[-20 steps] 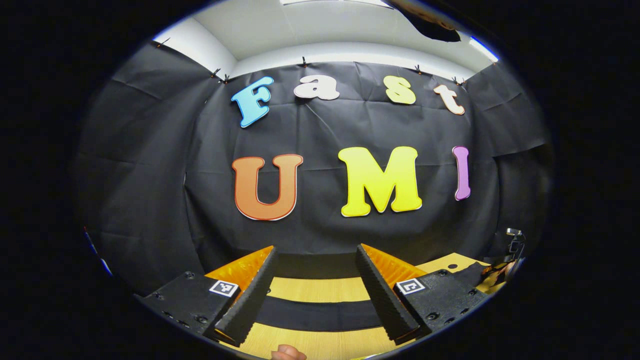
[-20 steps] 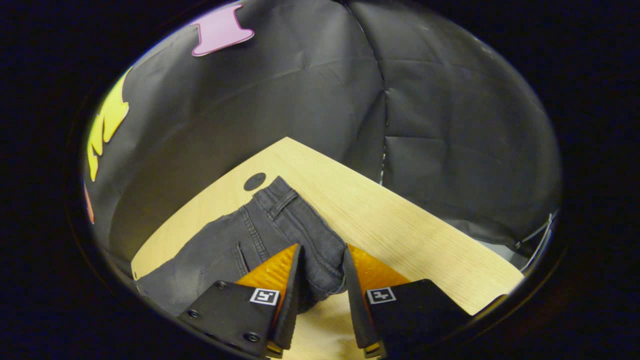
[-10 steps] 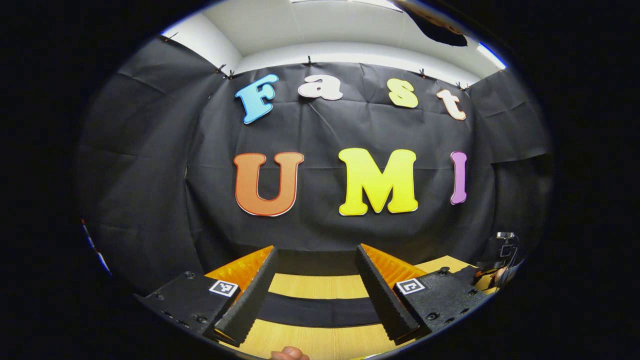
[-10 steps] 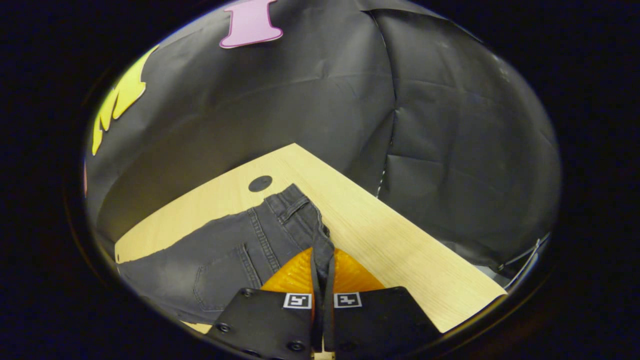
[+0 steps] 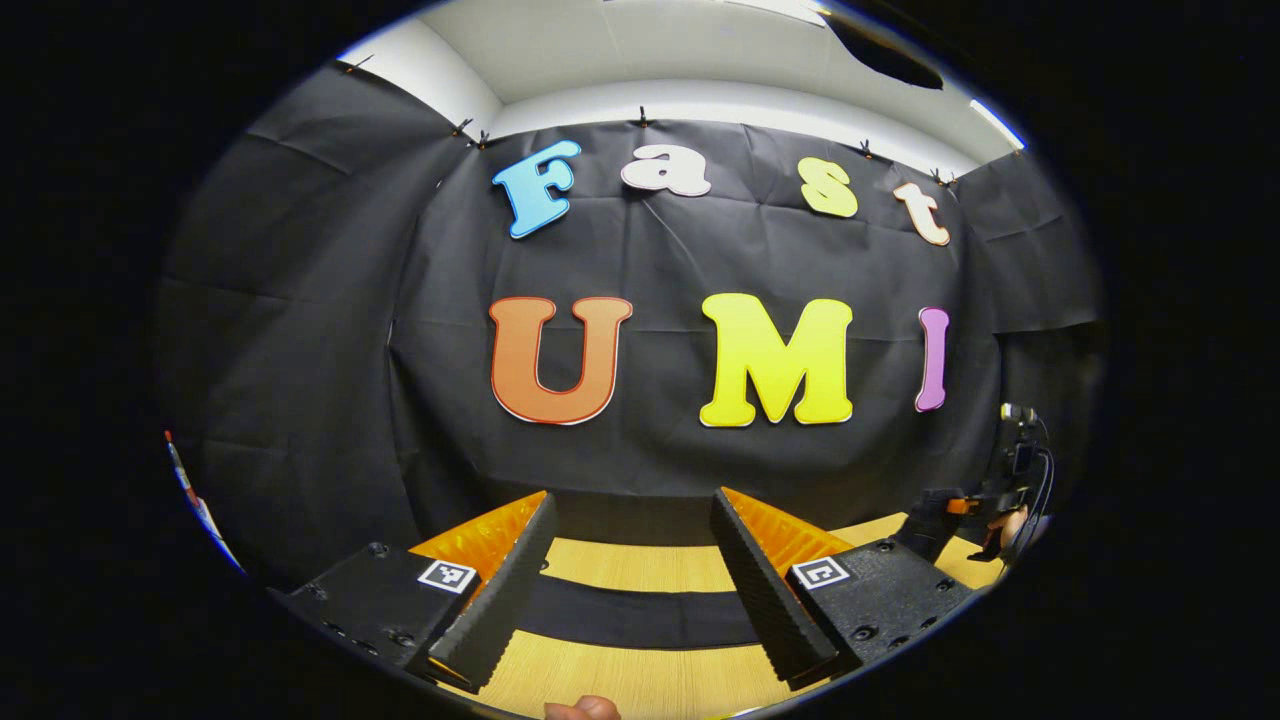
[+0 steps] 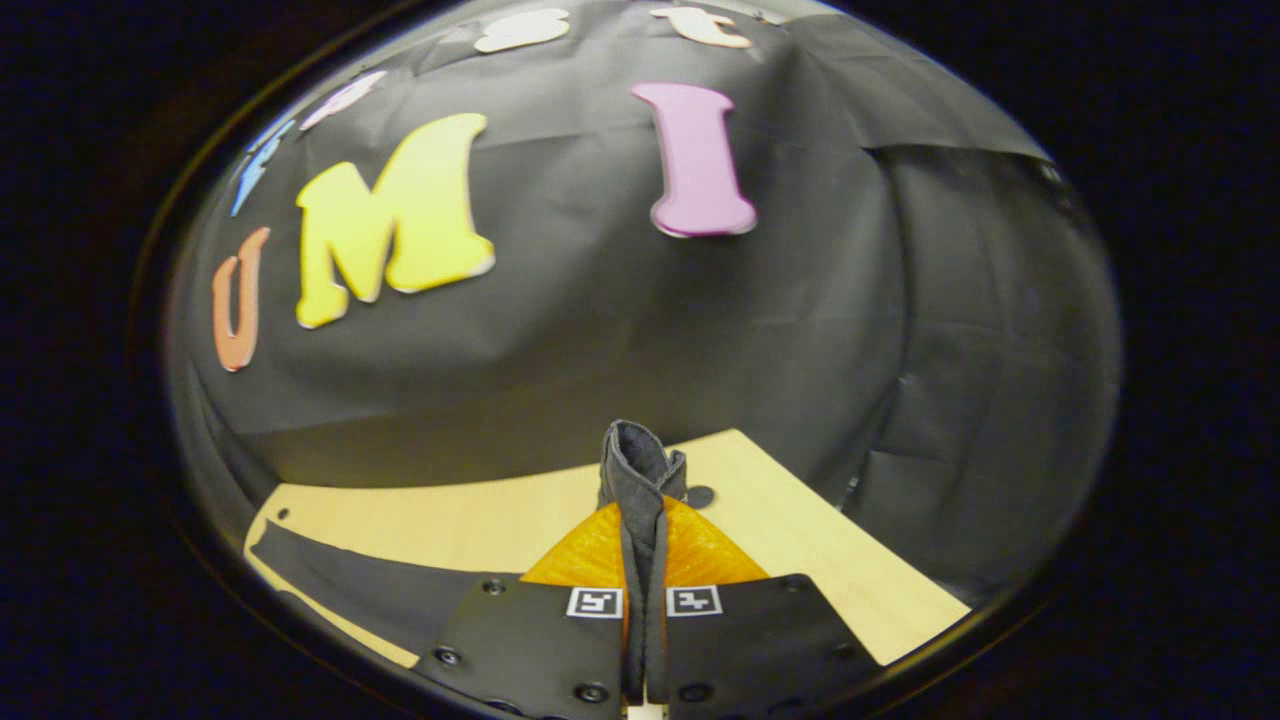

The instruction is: Grasp the waist and the cuffs of the jeans and fold them to make the two legs overlap; first hold the waist and fold one-third of the jeans toward the cuffs, then hold the cuffs and fold the remaining one-third in the same direction to finish folding.

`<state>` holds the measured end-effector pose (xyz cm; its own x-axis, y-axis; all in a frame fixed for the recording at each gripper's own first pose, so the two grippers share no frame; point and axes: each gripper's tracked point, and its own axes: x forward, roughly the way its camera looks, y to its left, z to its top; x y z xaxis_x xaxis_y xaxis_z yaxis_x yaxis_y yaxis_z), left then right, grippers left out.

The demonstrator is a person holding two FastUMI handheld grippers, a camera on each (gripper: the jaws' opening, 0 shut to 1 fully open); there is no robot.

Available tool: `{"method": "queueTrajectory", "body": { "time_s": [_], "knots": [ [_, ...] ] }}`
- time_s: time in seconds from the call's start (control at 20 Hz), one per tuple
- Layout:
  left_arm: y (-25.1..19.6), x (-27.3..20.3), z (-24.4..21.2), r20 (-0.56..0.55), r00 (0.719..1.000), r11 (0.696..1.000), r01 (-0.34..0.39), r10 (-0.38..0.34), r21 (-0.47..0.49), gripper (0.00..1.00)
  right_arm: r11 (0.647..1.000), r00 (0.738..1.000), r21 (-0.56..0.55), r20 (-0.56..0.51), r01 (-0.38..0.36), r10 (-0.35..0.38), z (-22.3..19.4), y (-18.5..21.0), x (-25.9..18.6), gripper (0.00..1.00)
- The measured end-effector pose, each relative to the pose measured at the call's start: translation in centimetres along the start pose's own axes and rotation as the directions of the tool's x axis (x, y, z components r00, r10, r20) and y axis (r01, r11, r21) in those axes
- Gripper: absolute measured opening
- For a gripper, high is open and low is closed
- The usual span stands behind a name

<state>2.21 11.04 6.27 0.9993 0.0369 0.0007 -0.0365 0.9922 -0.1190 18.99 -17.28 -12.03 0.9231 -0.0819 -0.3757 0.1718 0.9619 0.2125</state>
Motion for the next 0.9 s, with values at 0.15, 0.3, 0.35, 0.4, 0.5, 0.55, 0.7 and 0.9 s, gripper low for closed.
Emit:
{"method": "queueTrajectory", "body": {
  "time_s": [0.15,0.3,0.35,0.4,0.5,0.55,0.7,0.9],
  "knots": [
    [0.4,-0.3,-0.4,-0.01,1.0,1.0,0.003,-0.003,0.01,0.99,0.99,0.989,-0.012,0.031,-0.144,0.144,0.2,9.1,-1.5,0.01],
    [1.2,-0.8,-0.5,-0.018,1.0,1.0,-0.003,0.004,0.008,0.99,0.966,0.966,-0.022,0.019,-0.257,0.257,-1.0,15.3,-2.8,0.0],
    [1.6,-1.0,-0.5,-0.018,1.0,1.0,-0.01,0.01,0.0,0.94,0.958,0.958,-0.02,0.012,-0.287,0.287,-1.6,16.9,-3.6,0.0],
    [2.1,-1.0,-0.5,-0.02,1.0,1.0,-0.019,0.019,-0.014,0.98,0.949,0.949,-0.019,0.002,-0.314,0.314,-2.4,18.6,-3.6,0.01],
    [2.8,-1.4,-0.5,-0.02,0.999,0.999,-0.038,0.038,-0.032,0.98,0.931,0.932,-0.023,-0.022,-0.363,0.363,-4.2,22.3,-4.4,0.01],
    [3.2,-1.5,-0.4,-0.018,0.999,0.998,-0.049,0.048,-0.037,0.98,0.923,0.923,-0.034,-0.036,-0.383,0.382,-5.2,24.3,-4.8,0.01],
    [4.8,-2.4,-0.1,-0.01,0.997,0.996,-0.08,0.079,-0.047,0.98,0.916,0.912,-0.049,-0.119,-0.399,0.391,-10.4,28.8,-4.5,0.01],
    [6.8,-3.8,0.1,-0.01,0.992,0.991,-0.126,0.126,-0.047,0.98,0.927,0.911,-0.066,-0.221,-0.37,0.348,-17.1,31.0,-3.3,0.01]
  ]
}}
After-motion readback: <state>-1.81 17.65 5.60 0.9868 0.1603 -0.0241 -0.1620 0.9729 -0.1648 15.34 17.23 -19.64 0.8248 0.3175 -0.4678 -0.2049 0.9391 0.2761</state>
